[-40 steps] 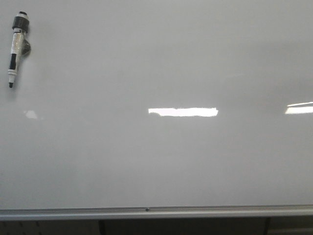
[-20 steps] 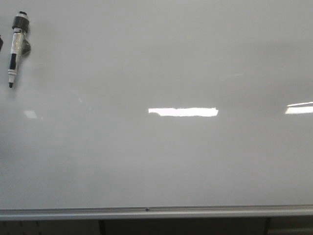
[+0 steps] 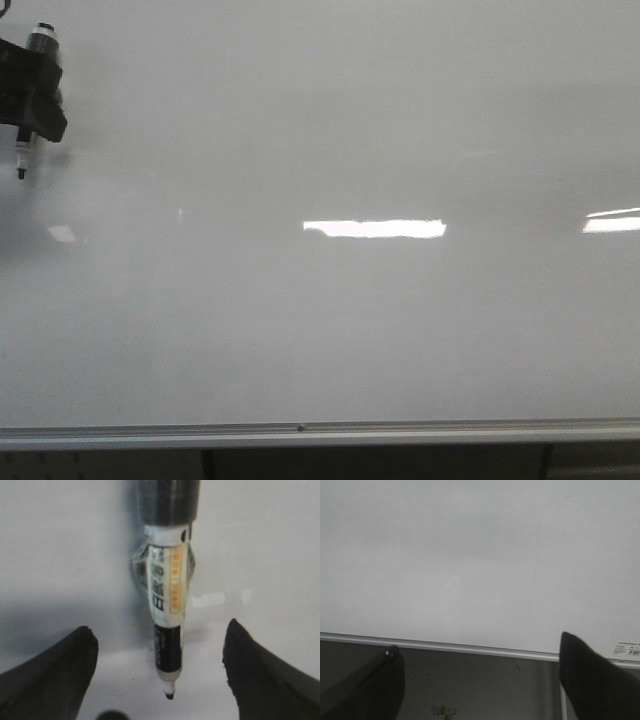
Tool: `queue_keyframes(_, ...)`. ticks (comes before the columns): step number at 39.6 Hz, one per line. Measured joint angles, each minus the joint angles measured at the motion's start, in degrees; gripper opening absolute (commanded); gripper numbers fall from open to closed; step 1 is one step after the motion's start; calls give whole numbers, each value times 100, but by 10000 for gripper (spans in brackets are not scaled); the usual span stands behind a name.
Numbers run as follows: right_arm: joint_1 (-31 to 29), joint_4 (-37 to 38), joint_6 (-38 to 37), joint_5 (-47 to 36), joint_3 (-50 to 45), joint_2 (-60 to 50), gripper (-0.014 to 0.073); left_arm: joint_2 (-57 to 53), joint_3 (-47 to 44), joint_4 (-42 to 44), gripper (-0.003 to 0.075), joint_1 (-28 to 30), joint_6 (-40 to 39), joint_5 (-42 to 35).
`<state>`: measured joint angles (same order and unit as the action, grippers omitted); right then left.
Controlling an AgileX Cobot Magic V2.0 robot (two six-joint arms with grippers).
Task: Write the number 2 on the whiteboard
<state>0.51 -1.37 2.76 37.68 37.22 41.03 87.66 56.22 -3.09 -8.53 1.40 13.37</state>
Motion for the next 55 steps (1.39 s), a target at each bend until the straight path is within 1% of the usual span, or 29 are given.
queue_keyframes(9, 0, 0, 0, 0, 0, 0, 645, 231, 0, 0, 502, 0, 0, -291)
queue_keyframes(12, 0, 0, 0, 0, 0, 0, 645, 262, 0, 0, 450, 0, 0, -332)
queue_keyframes(15, 0, 0, 0, 0, 0, 0, 645, 262, 0, 0, 382, 0, 0, -358)
queue_keyframes(18, 0, 0, 0, 0, 0, 0, 645, 262, 0, 0, 339, 0, 0, -414)
queue_keyframes(28, 0, 0, 0, 0, 0, 0, 645, 262, 0, -4, 250, 0, 0, -479)
queue_keyframes(31, 0, 0, 0, 0, 0, 0, 645, 262, 0, -4, 207, 0, 0, -464)
queue_keyframes(34, 0, 0, 0, 0, 0, 0, 645, 262, 0, -4, 149, 0, 0, -408)
queue_keyframes(40, 0, 0, 0, 0, 0, 0, 645, 262, 0, -4, -3, 0, 0, -318)
queue_keyframes(41, 0, 0, 0, 0, 0, 0, 645, 262, 0, -4, -18, 0, 0, -318)
queue_keyframes(44, 0, 0, 0, 0, 0, 0, 645, 262, 12, -4, -19, 0, 0, -290)
queue_keyframes(46, 0, -16, 0, 0, 0, 0, 645, 262, 23, -4, -19, 0, 0, -209)
queue_keyframes(49, 0, -78, 0, 33, 11, 0, 645, 168, 47, -4, -19, 0, 16, 133)
queue_keyframes(51, 0, -131, 0, 121, 67, 11, 645, 55, 124, -4, -19, 0, 112, 470)
queue_keyframes(55, 64, -191, 56, 429, 328, 122, 645, -228, 337, -4, -19, -27, 536, 1393)
